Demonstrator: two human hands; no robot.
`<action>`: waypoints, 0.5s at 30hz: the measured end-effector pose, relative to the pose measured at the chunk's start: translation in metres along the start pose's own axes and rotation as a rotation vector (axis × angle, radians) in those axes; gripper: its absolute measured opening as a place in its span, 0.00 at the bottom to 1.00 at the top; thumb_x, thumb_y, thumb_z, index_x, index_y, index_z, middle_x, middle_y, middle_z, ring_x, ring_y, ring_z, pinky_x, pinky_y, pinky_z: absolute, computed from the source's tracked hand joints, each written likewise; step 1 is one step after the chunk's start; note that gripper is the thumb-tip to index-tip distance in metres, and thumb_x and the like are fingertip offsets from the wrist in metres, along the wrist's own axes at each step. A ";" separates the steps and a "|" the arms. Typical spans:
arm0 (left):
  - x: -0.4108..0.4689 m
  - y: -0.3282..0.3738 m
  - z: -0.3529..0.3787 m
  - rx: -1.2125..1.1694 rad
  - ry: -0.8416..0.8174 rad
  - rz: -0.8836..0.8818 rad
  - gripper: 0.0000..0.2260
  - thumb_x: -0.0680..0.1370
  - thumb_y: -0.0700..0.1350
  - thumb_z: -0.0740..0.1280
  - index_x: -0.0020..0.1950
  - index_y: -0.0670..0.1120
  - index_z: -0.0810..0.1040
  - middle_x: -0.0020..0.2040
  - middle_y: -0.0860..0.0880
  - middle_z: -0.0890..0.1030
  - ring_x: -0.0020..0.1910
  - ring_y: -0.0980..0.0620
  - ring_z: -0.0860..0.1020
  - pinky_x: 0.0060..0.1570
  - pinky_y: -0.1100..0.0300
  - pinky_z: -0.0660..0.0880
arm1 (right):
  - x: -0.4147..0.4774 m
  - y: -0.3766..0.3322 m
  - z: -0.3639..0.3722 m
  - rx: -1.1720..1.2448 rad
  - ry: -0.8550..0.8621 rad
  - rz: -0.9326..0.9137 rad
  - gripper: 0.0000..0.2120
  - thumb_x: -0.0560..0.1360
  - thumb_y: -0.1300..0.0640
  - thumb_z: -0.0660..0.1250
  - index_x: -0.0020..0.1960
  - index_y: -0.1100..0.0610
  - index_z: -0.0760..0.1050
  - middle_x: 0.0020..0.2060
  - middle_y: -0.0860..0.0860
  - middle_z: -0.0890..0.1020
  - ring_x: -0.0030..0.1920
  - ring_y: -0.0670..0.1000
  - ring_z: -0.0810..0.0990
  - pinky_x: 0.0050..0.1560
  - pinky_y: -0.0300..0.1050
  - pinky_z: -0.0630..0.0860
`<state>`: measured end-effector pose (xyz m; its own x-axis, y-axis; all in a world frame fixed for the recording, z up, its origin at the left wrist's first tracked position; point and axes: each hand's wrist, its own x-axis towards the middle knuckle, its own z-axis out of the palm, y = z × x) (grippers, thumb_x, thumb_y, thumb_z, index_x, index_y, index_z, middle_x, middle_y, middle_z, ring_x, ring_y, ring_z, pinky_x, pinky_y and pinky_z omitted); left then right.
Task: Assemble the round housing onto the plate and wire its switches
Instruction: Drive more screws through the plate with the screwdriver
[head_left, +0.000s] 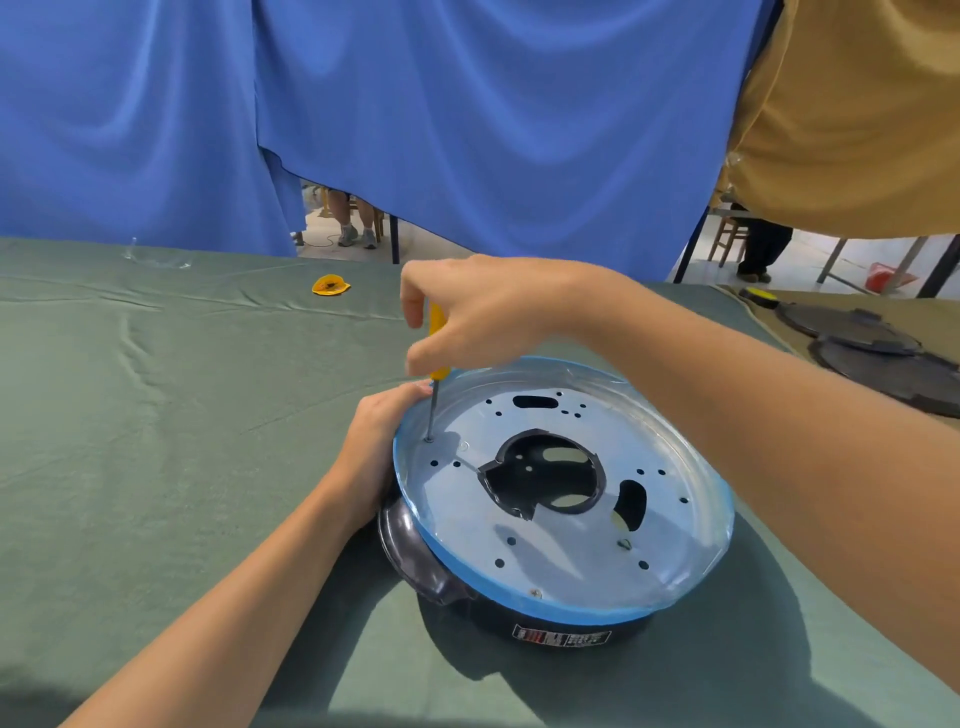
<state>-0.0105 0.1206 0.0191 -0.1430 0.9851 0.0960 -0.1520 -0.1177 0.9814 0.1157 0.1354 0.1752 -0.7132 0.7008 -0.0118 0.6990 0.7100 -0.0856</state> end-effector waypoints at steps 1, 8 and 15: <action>0.003 0.000 0.002 -0.021 -0.002 -0.001 0.19 0.80 0.42 0.64 0.29 0.48 0.82 0.28 0.48 0.79 0.26 0.52 0.77 0.28 0.62 0.75 | -0.002 0.001 -0.003 0.020 -0.033 -0.018 0.11 0.75 0.51 0.66 0.55 0.51 0.70 0.42 0.44 0.75 0.36 0.44 0.75 0.28 0.39 0.71; 0.003 -0.003 0.000 -0.009 -0.077 0.070 0.15 0.78 0.45 0.65 0.31 0.48 0.81 0.28 0.50 0.78 0.27 0.55 0.76 0.29 0.65 0.73 | 0.015 0.005 0.010 -0.133 0.196 -0.091 0.16 0.77 0.47 0.66 0.44 0.61 0.74 0.41 0.56 0.80 0.45 0.52 0.78 0.35 0.47 0.70; 0.000 0.000 0.001 -0.019 -0.064 0.053 0.13 0.73 0.49 0.65 0.28 0.50 0.80 0.27 0.50 0.78 0.26 0.54 0.76 0.29 0.64 0.73 | 0.008 0.004 -0.007 -0.070 0.017 -0.101 0.09 0.76 0.48 0.68 0.50 0.52 0.74 0.45 0.48 0.78 0.44 0.49 0.78 0.39 0.43 0.76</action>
<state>-0.0090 0.1207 0.0189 -0.0883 0.9833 0.1592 -0.1643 -0.1720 0.9713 0.1135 0.1445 0.1820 -0.7799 0.6258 0.0105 0.6257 0.7799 -0.0161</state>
